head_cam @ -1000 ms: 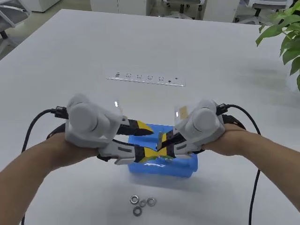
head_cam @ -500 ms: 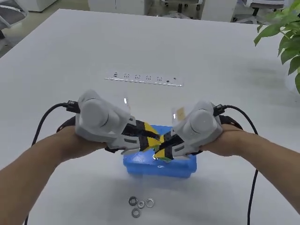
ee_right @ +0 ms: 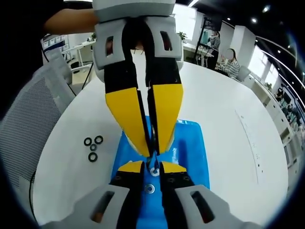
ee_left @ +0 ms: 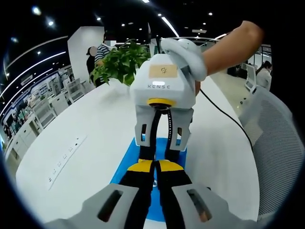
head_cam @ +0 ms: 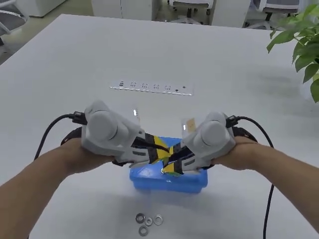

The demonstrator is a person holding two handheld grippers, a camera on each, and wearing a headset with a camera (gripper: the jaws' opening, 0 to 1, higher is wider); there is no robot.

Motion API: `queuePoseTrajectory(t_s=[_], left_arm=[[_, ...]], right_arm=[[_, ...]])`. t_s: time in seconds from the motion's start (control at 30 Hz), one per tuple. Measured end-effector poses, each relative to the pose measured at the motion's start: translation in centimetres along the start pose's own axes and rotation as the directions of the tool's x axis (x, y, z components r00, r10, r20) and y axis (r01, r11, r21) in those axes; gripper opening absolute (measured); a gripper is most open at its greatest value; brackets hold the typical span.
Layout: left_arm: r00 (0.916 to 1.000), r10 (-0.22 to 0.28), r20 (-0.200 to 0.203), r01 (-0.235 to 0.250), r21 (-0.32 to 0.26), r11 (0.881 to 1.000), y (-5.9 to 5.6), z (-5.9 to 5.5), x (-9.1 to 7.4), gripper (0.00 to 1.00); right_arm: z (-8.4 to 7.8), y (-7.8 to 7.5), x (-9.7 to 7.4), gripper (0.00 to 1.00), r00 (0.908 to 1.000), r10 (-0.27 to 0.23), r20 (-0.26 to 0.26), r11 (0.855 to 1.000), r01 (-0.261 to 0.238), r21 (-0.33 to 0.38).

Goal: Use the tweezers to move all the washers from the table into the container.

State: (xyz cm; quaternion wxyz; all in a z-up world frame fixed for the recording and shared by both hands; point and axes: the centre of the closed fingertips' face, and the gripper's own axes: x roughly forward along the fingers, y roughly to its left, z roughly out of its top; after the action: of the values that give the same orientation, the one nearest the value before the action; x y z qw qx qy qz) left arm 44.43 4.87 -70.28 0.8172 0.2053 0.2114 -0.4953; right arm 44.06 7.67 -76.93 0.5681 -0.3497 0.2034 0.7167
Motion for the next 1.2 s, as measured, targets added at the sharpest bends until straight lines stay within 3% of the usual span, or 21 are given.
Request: queuePoseTrajectory(t_s=[0.2,0.6,1.2], left_arm=[[0.9999,0.004,-0.011,-0.004,0.011,1.000,0.2,0.0,-0.1,0.06],[0.9996,0.027,0.004,-0.027,-0.003,1.000,0.6,1.2,-1.1,0.06],[0.9993,0.038,0.005,-0.038,0.004,0.999,-0.3,3.3,-3.2,0.06]], right_arm=[[0.1,-0.2,-0.5,0.19,0.9997,-0.024,0.002,0.999,0.024,0.023],[0.6,-1.0,-2.9,0.30,0.9953,-0.095,0.019,0.992,0.093,0.090],[0.3,0.6,-6.0,0.45,0.9861,-0.165,0.021,0.975,0.159,0.158]])
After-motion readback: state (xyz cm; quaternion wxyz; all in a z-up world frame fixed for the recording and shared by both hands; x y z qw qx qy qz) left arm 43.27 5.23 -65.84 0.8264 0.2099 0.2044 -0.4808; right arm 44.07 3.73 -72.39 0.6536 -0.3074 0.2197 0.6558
